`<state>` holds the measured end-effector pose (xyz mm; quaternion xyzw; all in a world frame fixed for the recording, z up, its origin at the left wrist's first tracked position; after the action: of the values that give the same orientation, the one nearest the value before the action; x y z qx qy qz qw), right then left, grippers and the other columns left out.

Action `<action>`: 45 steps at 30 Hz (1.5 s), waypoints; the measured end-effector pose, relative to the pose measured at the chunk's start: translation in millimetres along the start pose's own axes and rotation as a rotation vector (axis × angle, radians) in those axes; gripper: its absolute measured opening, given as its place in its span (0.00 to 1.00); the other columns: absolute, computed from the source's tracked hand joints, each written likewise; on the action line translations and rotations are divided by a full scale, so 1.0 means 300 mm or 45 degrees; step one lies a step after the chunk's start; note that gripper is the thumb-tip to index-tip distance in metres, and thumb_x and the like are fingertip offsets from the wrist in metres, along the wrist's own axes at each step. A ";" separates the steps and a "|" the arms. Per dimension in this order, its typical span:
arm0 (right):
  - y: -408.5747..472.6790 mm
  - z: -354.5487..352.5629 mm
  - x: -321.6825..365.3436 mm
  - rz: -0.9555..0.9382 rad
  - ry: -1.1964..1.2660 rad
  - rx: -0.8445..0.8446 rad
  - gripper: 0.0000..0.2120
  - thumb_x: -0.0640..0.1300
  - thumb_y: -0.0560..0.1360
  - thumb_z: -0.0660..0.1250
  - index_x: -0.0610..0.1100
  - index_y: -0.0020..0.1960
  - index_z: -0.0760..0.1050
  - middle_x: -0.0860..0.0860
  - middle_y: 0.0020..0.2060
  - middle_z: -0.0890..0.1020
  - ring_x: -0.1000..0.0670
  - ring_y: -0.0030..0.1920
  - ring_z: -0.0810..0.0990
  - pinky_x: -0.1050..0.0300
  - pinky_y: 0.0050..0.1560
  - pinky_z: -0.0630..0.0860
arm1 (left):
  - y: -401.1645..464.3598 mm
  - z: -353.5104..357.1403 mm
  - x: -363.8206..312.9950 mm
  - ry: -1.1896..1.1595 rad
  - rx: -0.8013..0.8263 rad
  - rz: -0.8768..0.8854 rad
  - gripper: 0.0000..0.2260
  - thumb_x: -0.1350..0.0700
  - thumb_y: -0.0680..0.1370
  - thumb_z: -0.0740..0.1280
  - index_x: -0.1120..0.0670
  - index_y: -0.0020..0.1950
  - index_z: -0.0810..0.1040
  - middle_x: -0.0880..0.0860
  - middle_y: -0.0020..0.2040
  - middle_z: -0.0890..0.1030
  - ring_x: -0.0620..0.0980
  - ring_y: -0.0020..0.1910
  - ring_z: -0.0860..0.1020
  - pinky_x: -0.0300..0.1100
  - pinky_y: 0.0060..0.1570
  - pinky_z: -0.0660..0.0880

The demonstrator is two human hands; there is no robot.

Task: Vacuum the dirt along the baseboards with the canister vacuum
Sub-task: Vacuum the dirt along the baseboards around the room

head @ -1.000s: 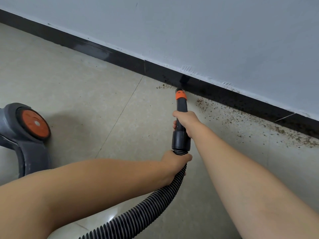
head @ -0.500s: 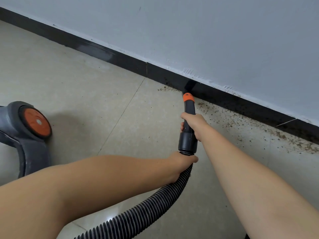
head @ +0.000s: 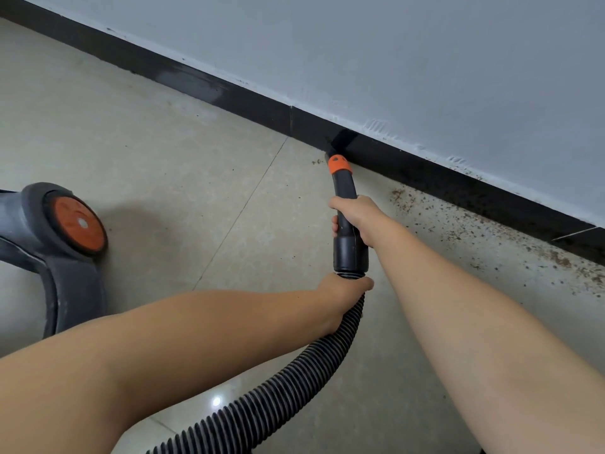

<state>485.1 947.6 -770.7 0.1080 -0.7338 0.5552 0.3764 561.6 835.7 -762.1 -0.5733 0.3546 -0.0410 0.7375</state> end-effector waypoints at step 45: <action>-0.266 -0.203 -0.301 0.058 0.122 -0.259 0.05 0.38 0.72 0.64 0.42 0.45 0.69 0.46 0.27 0.75 0.50 0.22 0.74 0.59 0.26 0.75 | -0.128 0.188 0.265 0.325 0.211 -0.086 0.05 0.62 0.74 0.67 0.58 0.45 0.71 0.55 0.33 0.71 0.51 0.28 0.72 0.40 0.28 0.74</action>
<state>620.0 950.1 -766.8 0.0257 -0.7697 0.4909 0.4073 666.3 831.6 -761.2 -0.5123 0.4214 -0.1674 0.7294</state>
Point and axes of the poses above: each hand's wrist, its own y-axis towards the middle knuckle, its own z-axis out of the palm, x = y × z, the point moved 2 cm from there along y, towards the middle knuckle
